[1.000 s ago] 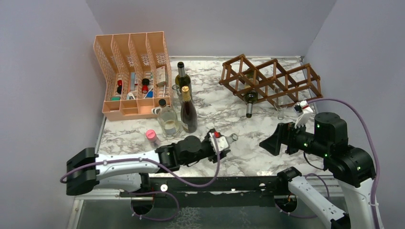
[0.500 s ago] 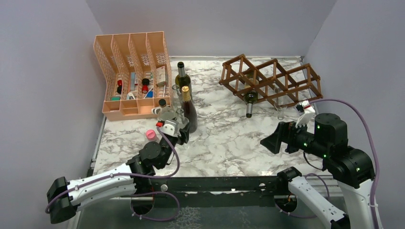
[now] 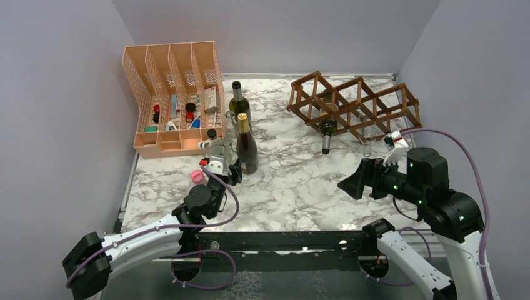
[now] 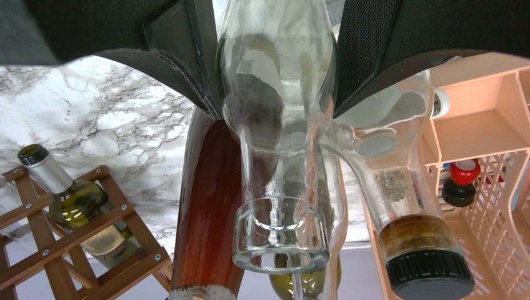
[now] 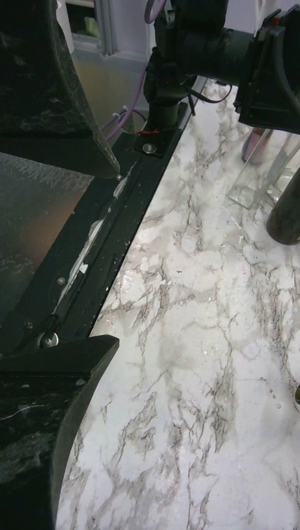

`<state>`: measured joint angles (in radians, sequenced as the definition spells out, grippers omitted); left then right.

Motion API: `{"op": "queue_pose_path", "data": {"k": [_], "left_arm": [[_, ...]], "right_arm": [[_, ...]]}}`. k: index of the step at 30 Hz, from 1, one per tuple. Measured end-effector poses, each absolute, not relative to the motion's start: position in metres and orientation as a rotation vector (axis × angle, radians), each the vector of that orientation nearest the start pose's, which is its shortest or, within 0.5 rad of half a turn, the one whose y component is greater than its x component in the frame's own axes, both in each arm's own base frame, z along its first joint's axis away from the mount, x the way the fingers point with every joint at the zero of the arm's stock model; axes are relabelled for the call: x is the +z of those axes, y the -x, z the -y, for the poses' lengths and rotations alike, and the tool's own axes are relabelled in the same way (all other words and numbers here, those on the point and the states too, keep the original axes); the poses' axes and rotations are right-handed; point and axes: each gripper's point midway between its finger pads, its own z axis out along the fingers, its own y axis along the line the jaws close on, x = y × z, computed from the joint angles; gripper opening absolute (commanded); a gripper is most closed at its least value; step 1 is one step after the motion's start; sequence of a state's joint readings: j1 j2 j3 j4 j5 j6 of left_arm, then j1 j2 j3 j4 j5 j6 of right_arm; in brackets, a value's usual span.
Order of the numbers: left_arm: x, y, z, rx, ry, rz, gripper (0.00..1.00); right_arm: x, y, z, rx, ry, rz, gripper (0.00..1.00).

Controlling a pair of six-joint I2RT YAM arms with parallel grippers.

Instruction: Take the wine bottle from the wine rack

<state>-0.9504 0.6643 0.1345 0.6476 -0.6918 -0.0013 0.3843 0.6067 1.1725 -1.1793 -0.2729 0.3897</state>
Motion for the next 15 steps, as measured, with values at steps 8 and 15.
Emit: {"op": "queue_pose_path", "data": {"k": [8, 15], "left_arm": [[0.187, -0.246, 0.160, -0.308, -0.173, -1.454, 0.53], [0.188, -0.240, 0.161, -0.354, -0.174, -1.442, 0.97]], "right_arm": [[0.263, -0.123, -0.120, 0.746, 0.147, -2.272, 0.99], [0.260, -0.125, -0.125, 0.772, 0.155, -2.269, 0.99]]}}
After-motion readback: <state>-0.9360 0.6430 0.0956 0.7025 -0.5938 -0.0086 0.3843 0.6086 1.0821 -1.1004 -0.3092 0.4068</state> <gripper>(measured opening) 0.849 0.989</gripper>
